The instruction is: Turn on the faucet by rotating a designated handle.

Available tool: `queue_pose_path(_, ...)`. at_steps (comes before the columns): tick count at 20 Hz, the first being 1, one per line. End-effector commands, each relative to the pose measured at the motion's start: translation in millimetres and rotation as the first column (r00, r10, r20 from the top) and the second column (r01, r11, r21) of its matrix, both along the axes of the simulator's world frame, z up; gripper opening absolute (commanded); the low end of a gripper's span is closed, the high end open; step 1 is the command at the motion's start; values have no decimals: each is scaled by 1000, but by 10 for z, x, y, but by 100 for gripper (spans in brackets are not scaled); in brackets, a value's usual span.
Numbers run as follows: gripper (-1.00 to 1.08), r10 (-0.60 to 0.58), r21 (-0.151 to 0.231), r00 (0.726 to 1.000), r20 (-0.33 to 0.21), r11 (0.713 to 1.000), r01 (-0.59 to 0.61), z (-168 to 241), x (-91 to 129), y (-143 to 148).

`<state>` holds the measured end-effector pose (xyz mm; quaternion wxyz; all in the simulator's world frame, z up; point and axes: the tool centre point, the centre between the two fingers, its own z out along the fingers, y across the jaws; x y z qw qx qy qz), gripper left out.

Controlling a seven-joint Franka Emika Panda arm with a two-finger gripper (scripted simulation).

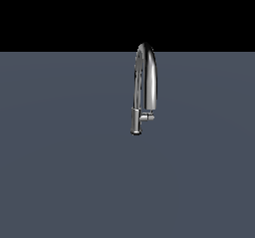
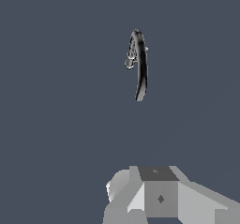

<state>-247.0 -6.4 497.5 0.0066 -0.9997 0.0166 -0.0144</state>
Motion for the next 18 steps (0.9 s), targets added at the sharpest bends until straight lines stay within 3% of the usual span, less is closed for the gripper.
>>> queue_pose_path(1,-100,0,0,1000,0,1000,0,0,0,0)
queue_pose_path(9,-100,-19,19,1000,-21,1000,19,-15,88,-7)
queue_pose_path(18,-100,-82,84,992,-99,992,90,-83,401,-41)
